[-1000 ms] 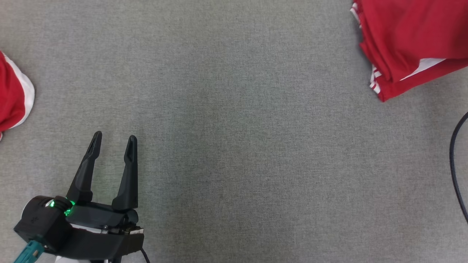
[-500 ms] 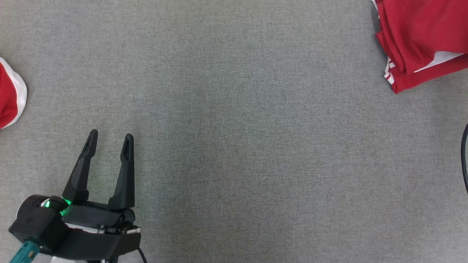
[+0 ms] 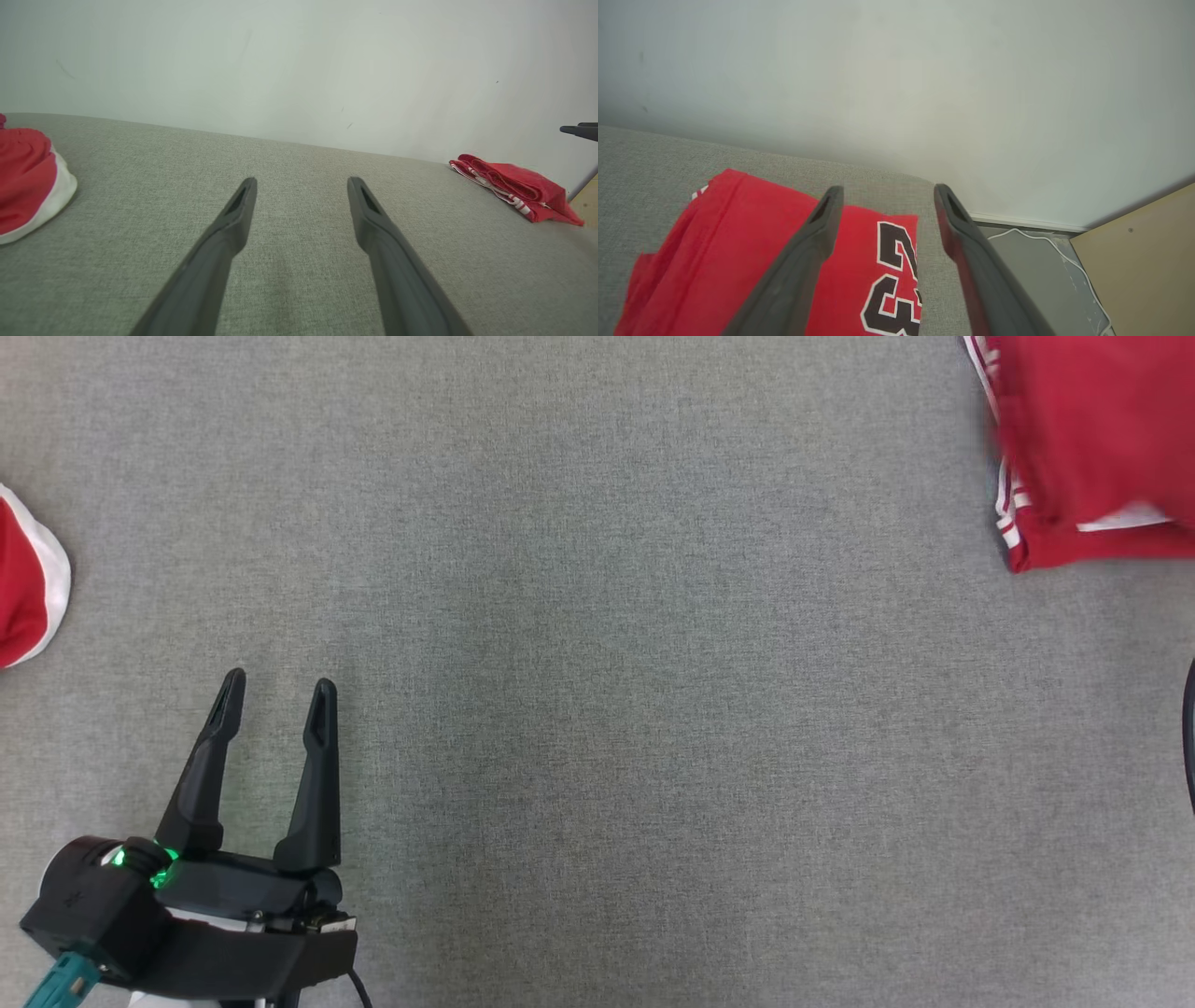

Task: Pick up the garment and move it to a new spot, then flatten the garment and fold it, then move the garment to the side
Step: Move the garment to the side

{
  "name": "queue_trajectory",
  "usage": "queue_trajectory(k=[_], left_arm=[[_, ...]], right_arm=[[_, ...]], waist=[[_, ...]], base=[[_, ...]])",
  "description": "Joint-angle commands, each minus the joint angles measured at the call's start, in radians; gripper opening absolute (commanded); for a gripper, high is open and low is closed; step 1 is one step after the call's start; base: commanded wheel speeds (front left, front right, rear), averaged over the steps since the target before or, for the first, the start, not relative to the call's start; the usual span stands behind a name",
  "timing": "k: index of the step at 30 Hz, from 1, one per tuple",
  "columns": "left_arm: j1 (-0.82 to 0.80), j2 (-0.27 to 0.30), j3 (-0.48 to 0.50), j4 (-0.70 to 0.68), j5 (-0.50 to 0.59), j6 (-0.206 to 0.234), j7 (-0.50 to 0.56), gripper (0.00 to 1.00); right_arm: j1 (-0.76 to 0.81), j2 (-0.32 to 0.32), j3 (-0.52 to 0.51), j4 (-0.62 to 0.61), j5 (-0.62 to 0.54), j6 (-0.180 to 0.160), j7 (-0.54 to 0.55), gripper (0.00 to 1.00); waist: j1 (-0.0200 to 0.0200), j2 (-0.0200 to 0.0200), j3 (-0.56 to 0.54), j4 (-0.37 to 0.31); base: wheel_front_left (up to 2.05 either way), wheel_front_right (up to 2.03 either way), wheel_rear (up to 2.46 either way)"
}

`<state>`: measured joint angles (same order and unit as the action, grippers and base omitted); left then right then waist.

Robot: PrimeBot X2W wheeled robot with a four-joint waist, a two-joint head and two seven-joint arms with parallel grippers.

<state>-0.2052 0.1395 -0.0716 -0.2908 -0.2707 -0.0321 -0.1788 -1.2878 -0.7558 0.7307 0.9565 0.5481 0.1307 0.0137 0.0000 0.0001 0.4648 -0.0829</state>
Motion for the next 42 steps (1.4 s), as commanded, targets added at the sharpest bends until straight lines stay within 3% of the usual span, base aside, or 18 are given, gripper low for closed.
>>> queue_trajectory(k=[1,13,26,36,42], left_arm=[[0.007,0.007,0.003,0.005,-0.004,0.005,-0.008,1.00],[0.035,-0.005,-0.004,0.055,-0.026,0.010,-0.026,1.00],[0.096,-0.025,0.006,0.163,-0.053,0.020,-0.058,1.00],[0.159,-0.037,0.013,0.192,-0.064,0.038,-0.072,1.00],[0.181,-0.034,0.023,0.209,-0.073,0.036,-0.079,1.00]], right_arm=[[-0.016,0.003,0.002,0.006,-0.007,0.000,-0.011,1.00],[0.009,0.074,-0.026,-0.003,0.040,0.000,-0.101,1.00],[0.177,0.202,-0.112,-0.083,0.110,0.000,-0.250,1.00],[0.369,0.307,-0.202,-0.184,0.044,0.000,-0.278,1.00],[0.579,0.383,-0.337,-0.336,-0.116,0.000,-0.279,1.00]], waist=[[0.0000,-0.0001,-0.003,0.000],[0.0000,-0.0001,-0.086,0.011],[0.0000,-0.0001,-0.245,0.042],[0.0000,-0.0001,-0.348,0.041],[0.0000,-0.0001,-0.389,0.047]], base=[[0.00,0.00,0.00],[0.00,0.00,0.00],[0.00,0.00,0.00],[0.00,0.00,0.00],[0.00,0.00,0.00]])
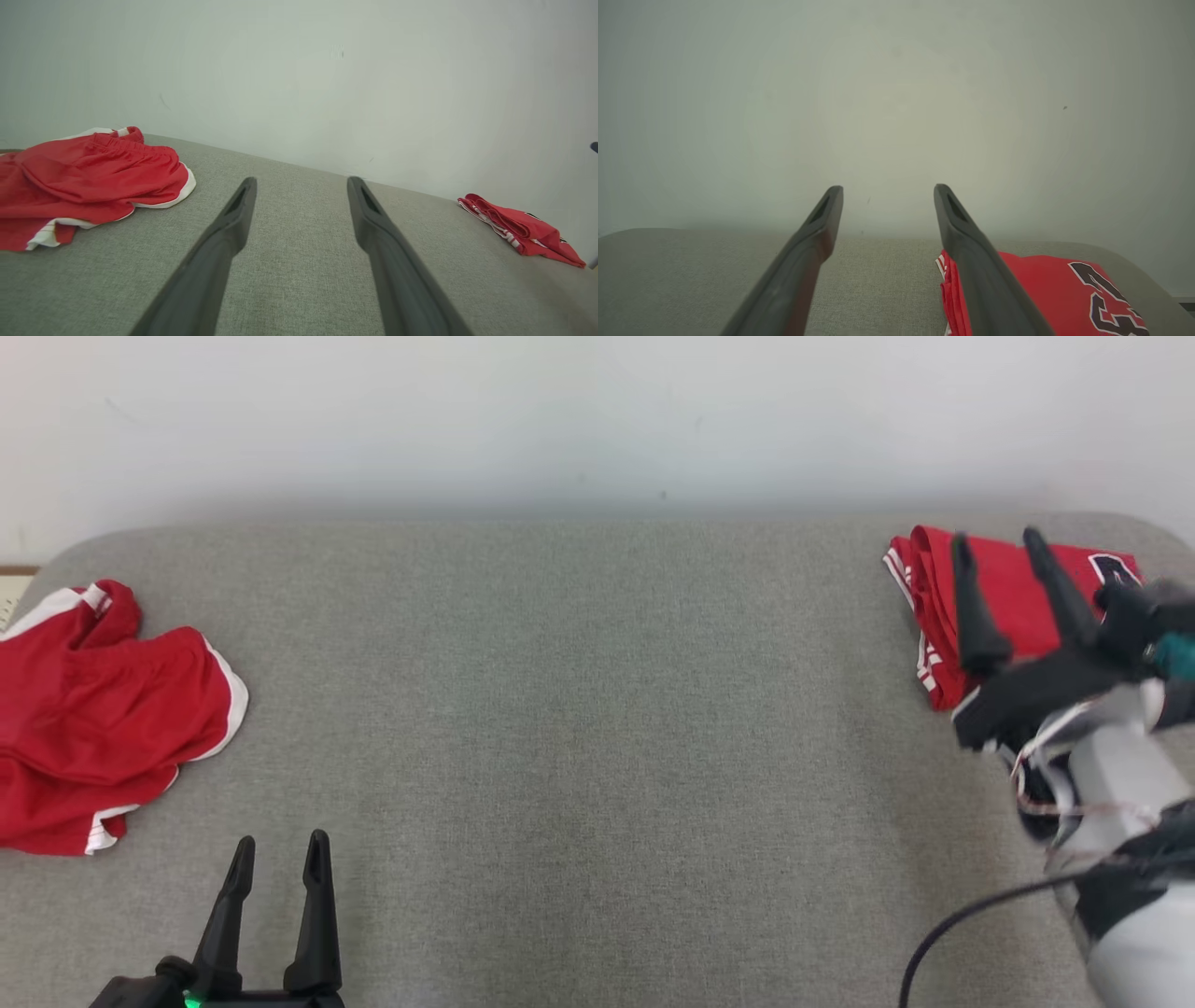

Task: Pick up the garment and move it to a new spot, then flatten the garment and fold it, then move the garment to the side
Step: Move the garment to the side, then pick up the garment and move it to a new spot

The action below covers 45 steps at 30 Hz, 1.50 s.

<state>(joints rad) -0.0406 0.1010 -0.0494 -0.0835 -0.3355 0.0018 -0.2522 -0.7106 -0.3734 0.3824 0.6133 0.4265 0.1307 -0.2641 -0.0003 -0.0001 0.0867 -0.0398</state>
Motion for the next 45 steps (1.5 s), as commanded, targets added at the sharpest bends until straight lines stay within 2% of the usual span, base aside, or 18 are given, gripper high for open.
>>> queue_trajectory(k=[1,11,20,28,37,45], left_arm=[[0.019,0.005,0.001,0.004,-0.009,0.000,-0.006,1.00],[0.051,0.003,-0.014,0.006,0.014,0.009,-0.007,1.00],[0.067,0.011,-0.025,0.004,0.039,0.036,0.003,1.00],[0.076,0.032,-0.035,0.020,0.072,0.063,0.023,1.00],[0.085,0.044,-0.041,0.038,0.095,0.085,0.037,1.00],[0.092,0.043,-0.050,0.049,0.085,0.087,0.047,1.00]], right_arm=[[0.037,0.016,-0.013,-0.021,-0.025,0.000,-0.001,1.00],[0.393,0.181,-0.210,-0.343,-0.261,0.000,0.011,1.00],[0.651,0.296,-0.274,-0.562,-0.382,0.000,0.075,1.00],[0.788,0.323,-0.287,-0.659,-0.413,0.000,0.096,1.00],[0.825,0.324,-0.310,-0.669,-0.380,0.000,0.130,1.00],[0.825,0.324,-0.319,-0.664,-0.371,0.000,0.146,1.00]], waist=[[0.0003,0.0001,-0.015,0.007],[0.0003,0.0001,-0.048,0.022],[0.0003,0.0001,-0.063,0.028],[0.0003,0.0001,-0.077,0.029],[0.0003,0.0001,-0.098,0.028],[0.0003,0.0001,-0.115,0.034]], base=[[0.00,0.00,0.00],[0.00,0.00,0.00],[0.00,0.00,0.00],[0.00,0.00,0.00],[0.00,0.00,0.00],[0.00,0.00,0.00]])
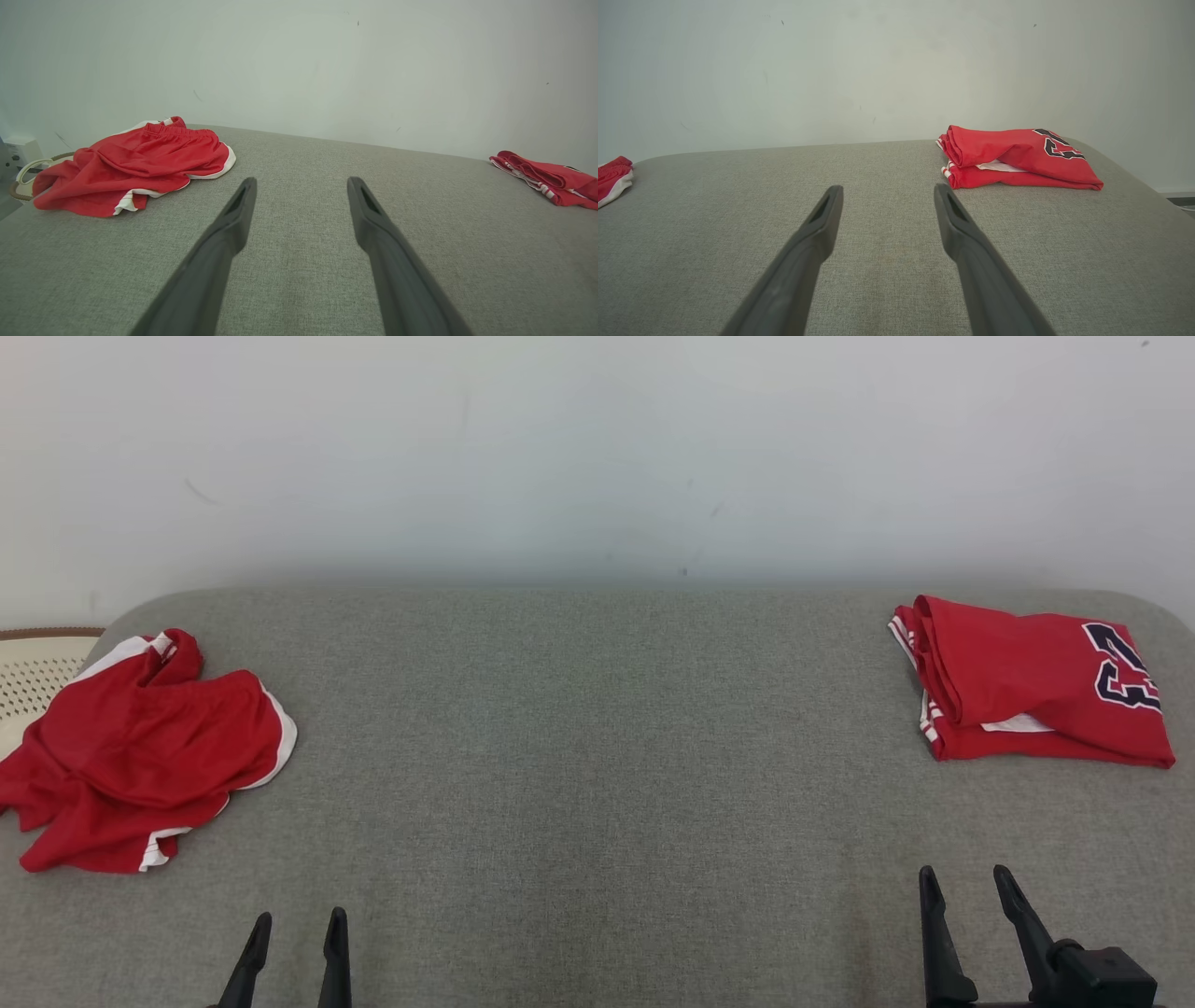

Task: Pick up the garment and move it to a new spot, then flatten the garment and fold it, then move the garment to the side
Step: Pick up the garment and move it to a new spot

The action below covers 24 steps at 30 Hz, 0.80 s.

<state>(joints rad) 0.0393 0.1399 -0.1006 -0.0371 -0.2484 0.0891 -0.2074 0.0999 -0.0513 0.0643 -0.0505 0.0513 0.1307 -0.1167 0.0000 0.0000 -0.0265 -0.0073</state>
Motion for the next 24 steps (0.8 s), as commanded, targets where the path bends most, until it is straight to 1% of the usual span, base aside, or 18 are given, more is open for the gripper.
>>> queue_trajectory(k=[1,24], left_arm=[[0.014,0.002,0.001,0.004,-0.006,0.000,0.002,1.00],[0.015,0.016,-0.010,0.023,-0.026,0.007,0.003,1.00]], right_arm=[[0.015,0.002,-0.001,0.000,0.006,0.000,-0.002,1.00],[0.021,0.002,0.003,0.013,0.015,0.000,-0.003,1.00]], waist=[[0.0000,0.0000,-0.003,0.002],[0.0000,0.0000,-0.011,0.016]], base=[[0.00,0.00,0.00],[0.00,0.00,0.00]])
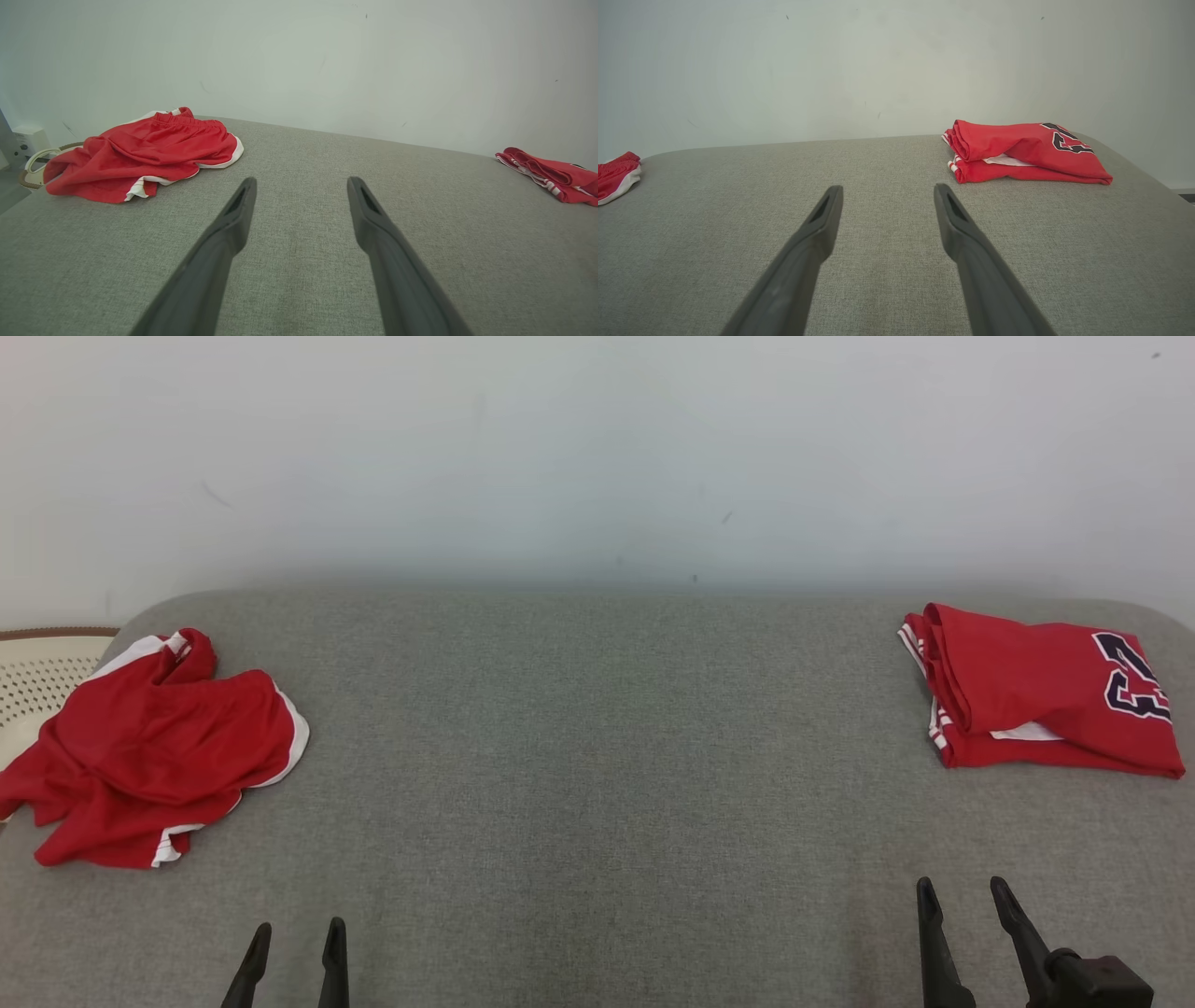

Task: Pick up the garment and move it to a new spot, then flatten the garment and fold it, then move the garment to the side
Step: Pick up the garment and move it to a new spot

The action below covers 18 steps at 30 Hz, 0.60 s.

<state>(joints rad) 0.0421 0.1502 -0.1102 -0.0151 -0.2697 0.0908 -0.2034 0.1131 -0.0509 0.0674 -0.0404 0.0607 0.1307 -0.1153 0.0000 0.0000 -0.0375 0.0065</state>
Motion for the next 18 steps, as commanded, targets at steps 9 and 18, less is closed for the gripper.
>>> queue_trajectory(k=[9,18], left_arm=[[0.012,0.010,0.000,-0.002,-0.011,0.012,0.003,1.00],[0.009,0.026,0.018,-0.016,-0.022,0.023,0.011,1.00]], right_arm=[[0.022,0.001,-0.008,0.011,0.017,0.000,-0.010,1.00],[0.018,0.001,-0.001,0.027,0.034,0.000,-0.019,1.00]], waist=[[0.0000,0.0000,0.000,0.046],[0.0000,0.0000,0.003,0.157]], base=[[0.00,0.00,0.00],[0.00,0.00,0.00]])
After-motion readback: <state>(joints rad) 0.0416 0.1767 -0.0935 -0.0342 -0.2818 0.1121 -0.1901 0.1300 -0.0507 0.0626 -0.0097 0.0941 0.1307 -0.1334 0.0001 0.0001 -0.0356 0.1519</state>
